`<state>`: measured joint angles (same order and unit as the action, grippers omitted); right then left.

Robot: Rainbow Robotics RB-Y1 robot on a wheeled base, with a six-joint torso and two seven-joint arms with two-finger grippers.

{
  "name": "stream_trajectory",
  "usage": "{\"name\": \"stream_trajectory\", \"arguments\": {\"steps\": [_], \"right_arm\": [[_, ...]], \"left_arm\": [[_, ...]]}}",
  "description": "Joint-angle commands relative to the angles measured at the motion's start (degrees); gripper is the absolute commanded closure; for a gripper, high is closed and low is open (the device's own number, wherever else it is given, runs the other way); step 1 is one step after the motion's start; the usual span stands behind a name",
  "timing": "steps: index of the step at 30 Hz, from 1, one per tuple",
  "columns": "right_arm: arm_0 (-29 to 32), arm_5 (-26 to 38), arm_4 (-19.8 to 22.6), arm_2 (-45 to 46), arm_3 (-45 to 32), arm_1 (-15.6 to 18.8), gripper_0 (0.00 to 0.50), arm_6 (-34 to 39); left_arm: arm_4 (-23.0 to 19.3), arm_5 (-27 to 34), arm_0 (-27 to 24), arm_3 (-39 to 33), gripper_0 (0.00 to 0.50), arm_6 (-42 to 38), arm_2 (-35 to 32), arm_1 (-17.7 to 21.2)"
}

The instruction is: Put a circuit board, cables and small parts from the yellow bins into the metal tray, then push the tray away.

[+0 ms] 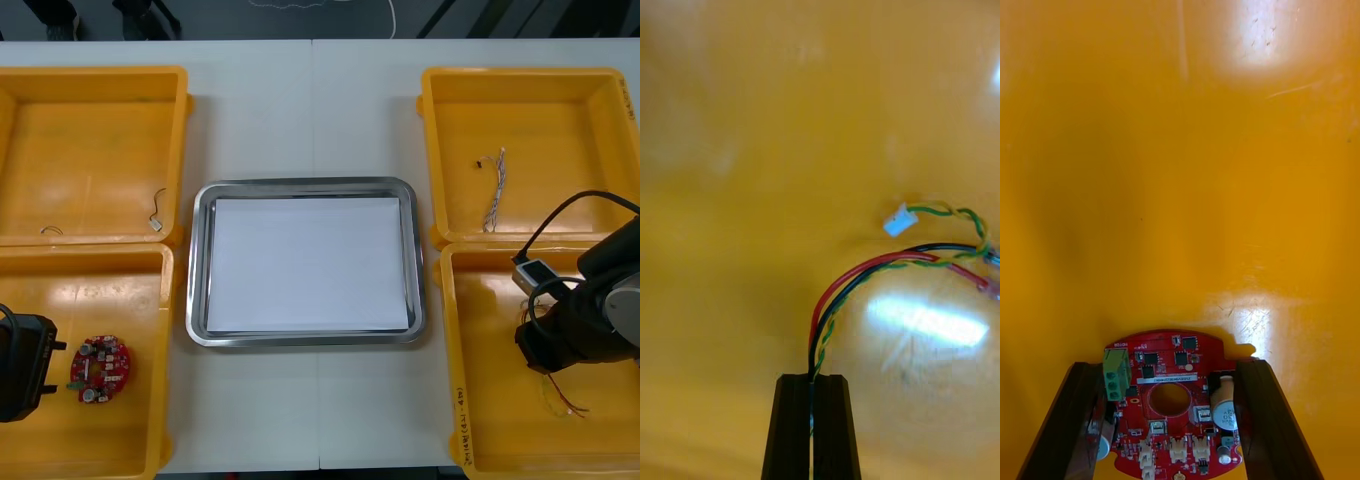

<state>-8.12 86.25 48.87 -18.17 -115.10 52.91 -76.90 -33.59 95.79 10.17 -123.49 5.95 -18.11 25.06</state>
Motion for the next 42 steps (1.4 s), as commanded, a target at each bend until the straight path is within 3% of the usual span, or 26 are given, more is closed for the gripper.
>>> {"name": "stream_trajectory", "arguments": {"steps": [1, 11, 21, 35, 42], "right_arm": [[-3.1, 3.8, 3.5, 4.2, -3.9, 3.8, 0.500, 1.3], [-7.1, 9.8, 7.9, 7.7, -8.5, 4.4, 0.500, 1.4], [-12.8, 12.8, 16.9, 8.2, -8.6, 3.7, 0.500, 14.2], [-22.5, 19.8, 15.6, 2.4, -10.2, -3.0, 0.500, 31.2], [-25.0, 23.8, 13.9, 2.2, -10.7, -6.8, 0.500, 33.1]], "left_arm": [[1.0, -1.3, 2.6, -1.9, 0.000, 2.0, 1.8, -0.7], [1.2, -2.6, 3.9, -1.9, 0.000, 2.1, 3.0, -0.7], [1.7, -3.6, 4.6, -1.9, 0.000, 2.0, 4.8, -0.7], [1.8, -3.7, 6.0, -1.9, 0.000, 2.3, 5.2, -0.7], [1.9, -3.8, 6.3, -1.9, 0.000, 2.4, 5.2, -0.7]]}}
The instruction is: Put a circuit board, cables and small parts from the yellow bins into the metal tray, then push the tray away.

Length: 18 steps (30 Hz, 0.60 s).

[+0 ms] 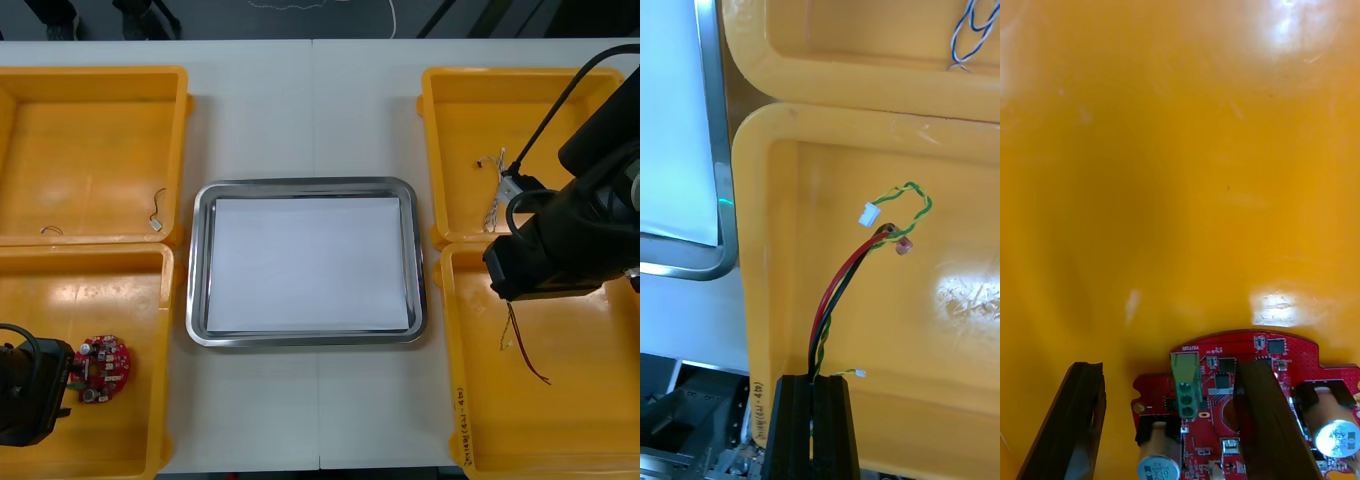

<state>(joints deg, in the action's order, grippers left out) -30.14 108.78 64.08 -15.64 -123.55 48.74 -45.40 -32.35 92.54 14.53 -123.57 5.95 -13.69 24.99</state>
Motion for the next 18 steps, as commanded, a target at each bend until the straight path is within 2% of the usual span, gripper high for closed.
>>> {"name": "stream_trajectory", "arguments": {"steps": [1, 10, 18], "right_arm": [[-3.0, 1.2, -1.8, -0.4, -2.7, -3.2, 0.500, 1.9], [-3.0, 1.2, -3.0, -0.4, -4.3, -3.8, 0.500, 5.9], [-3.0, 1.2, -4.3, -0.4, -4.3, -4.1, 0.500, 5.3]], "left_arm": [[0.7, -0.5, 1.9, -1.9, 0.000, 2.3, 0.8, -0.6], [0.7, -1.7, 1.8, -1.8, 0.000, 2.5, 1.2, -0.6], [0.1, -2.1, 1.7, -1.9, 0.000, 2.7, 1.2, -0.7]]}}
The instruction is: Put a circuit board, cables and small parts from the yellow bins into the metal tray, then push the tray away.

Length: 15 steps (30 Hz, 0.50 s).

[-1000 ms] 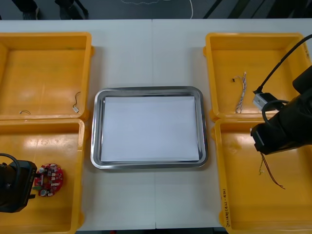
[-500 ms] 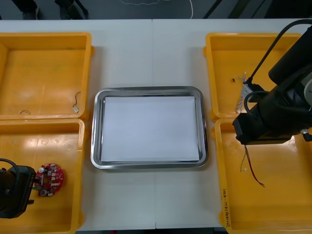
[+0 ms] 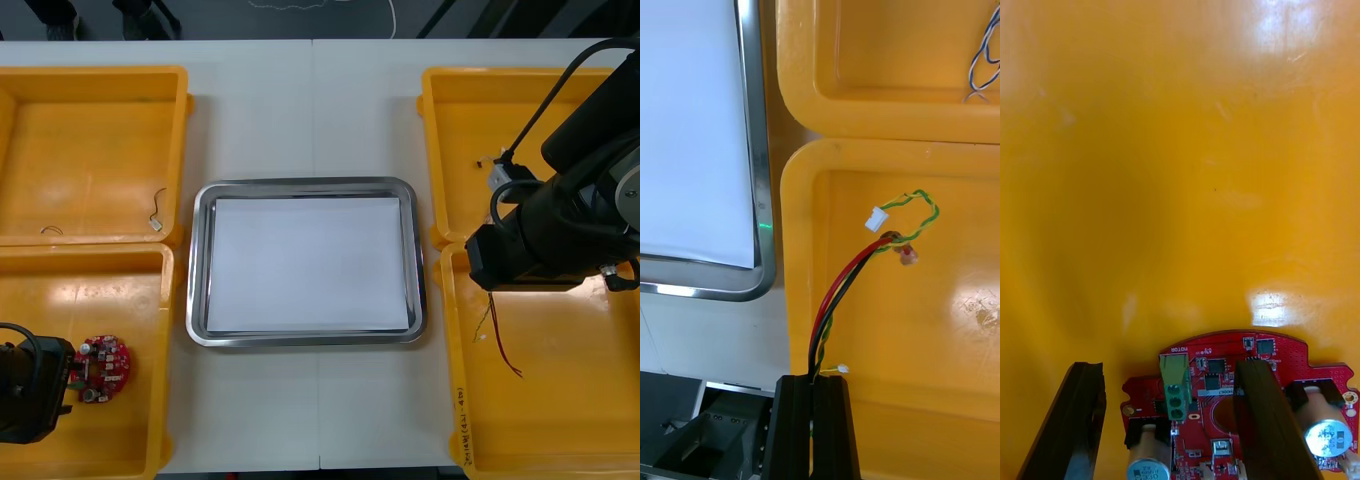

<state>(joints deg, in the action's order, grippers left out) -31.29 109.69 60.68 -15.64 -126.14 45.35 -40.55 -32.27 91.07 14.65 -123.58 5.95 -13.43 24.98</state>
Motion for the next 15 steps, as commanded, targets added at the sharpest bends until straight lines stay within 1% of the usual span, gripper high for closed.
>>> {"name": "stream_trajectory", "arguments": {"steps": [1, 6, 15], "right_arm": [[-1.8, 0.3, -1.1, -0.4, -1.7, -0.9, 0.500, 0.4], [-1.8, 0.3, -2.1, -0.4, -2.1, -1.1, 0.500, -0.1], [-1.8, 0.3, -1.1, -0.4, -2.9, -1.1, 0.500, -0.5]], "left_arm": [[-0.1, -0.6, 1.6, -1.8, 0.000, 2.7, 1.0, -0.7], [-0.4, -0.9, 1.5, -1.5, 0.000, 3.1, 0.9, -0.6], [-0.7, -1.1, 1.3, -0.9, 0.000, 3.8, 1.1, -0.6]]}}
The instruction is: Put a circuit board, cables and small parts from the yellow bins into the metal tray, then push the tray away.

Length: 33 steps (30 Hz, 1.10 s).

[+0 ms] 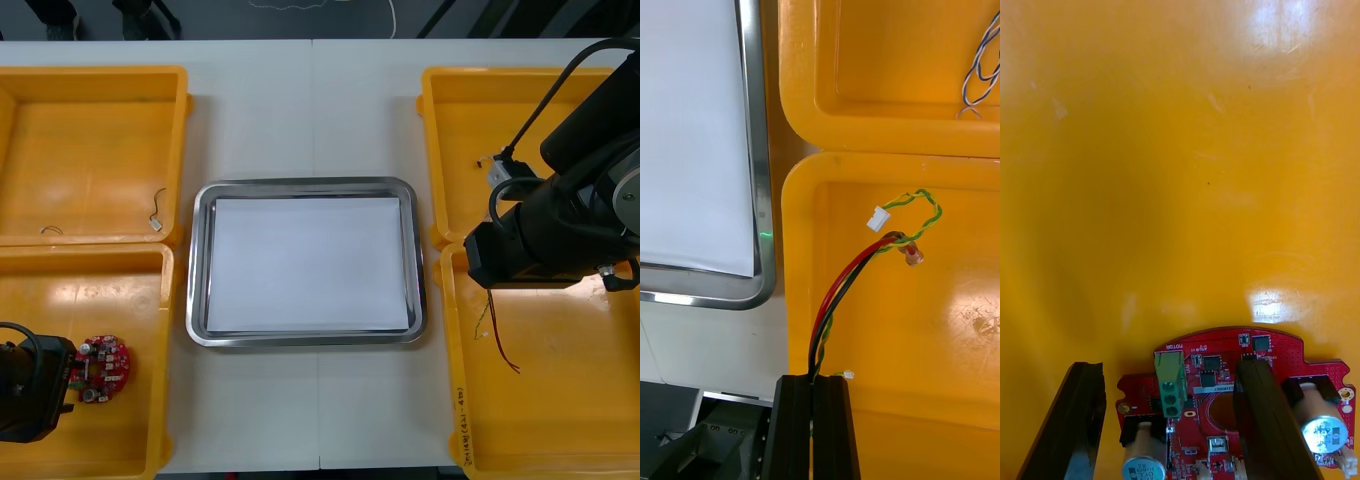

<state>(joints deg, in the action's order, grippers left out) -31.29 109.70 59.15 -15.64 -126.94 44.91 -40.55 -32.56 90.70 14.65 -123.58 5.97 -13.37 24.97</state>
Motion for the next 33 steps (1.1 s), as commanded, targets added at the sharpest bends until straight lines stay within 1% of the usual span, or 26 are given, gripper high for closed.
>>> {"name": "stream_trajectory", "arguments": {"steps": [1, 4, 5, 6, 7, 9, 10, 11, 12, 23, 27, 30, 33], "right_arm": [[-1.8, 0.3, 0.6, -0.4, -2.2, -0.7, 0.500, -0.5], [-1.8, 0.3, 0.7, -0.4, -2.3, -0.7, 0.500, -0.4], [-1.8, 0.3, 0.8, -0.4, -2.3, -0.7, 0.500, -0.5], [-1.8, 0.3, 0.8, -0.4, -2.3, -0.7, 0.500, -0.5], [-1.8, 0.3, 0.7, -0.4, -2.3, -0.7, 0.500, -0.5], [-1.8, 0.3, 0.8, -0.4, -2.4, -0.7, 0.500, -0.5], [-1.8, 0.3, 0.6, -0.4, -2.4, -0.7, 0.500, -0.5], [-1.8, 0.3, 0.7, -0.4, -2.4, -0.8, 0.500, -0.6], [-1.8, 0.3, 0.7, -0.4, -2.4, -0.8, 0.500, -0.6], [-1.8, 0.3, 0.5, -0.4, -2.5, -0.8, 0.500, -0.9], [-1.8, 0.3, 0.5, -0.4, -2.5, -0.7, 0.500, -0.9], [-1.8, 0.3, 0.6, -0.4, -2.5, -0.8, 0.500, -0.9], [-1.8, 0.3, 0.6, -0.4, -2.5, -0.7, 0.500, -1.0]], "left_arm": [[-0.6, -0.7, 1.3, -0.9, 0.000, 3.9, 1.0, -0.6], [-0.7, -0.7, 1.3, -0.9, 0.000, 3.8, 1.0, -0.6], [-0.7, -0.7, 1.3, -0.8, 0.011, 3.9, 1.1, -0.6], [-0.9, -0.7, 1.3, -0.6, 0.065, 3.9, 1.0, -0.6], [-0.9, -0.8, 1.3, -0.5, 0.158, 3.9, 1.1, -0.6], [-1.1, -1.0, 1.3, -0.3, 0.307, 4.0, 1.0, -0.6], [-1.1, -1.1, 1.3, -0.1, 0.419, 4.0, 1.0, -0.6], [-1.1, -1.1, 1.3, -0.1, 0.486, 4.0, 1.0, -0.6], [-1.2, -1.2, 1.3, -0.1, 0.500, 4.0, 1.0, -0.6], [-1.1, -1.2, 1.2, -0.2, 0.500, 4.5, 1.0, -0.5], [-0.9, -0.3, 1.1, -1.6, 0.500, 4.4, 0.8, 0.8], [-1.3, 2.0, 1.1, -4.0, 0.500, 4.1, -0.2, 2.7], [-1.7, 5.7, 1.1, -6.5, 0.500, 4.3, -2.2, 4.1]]}}
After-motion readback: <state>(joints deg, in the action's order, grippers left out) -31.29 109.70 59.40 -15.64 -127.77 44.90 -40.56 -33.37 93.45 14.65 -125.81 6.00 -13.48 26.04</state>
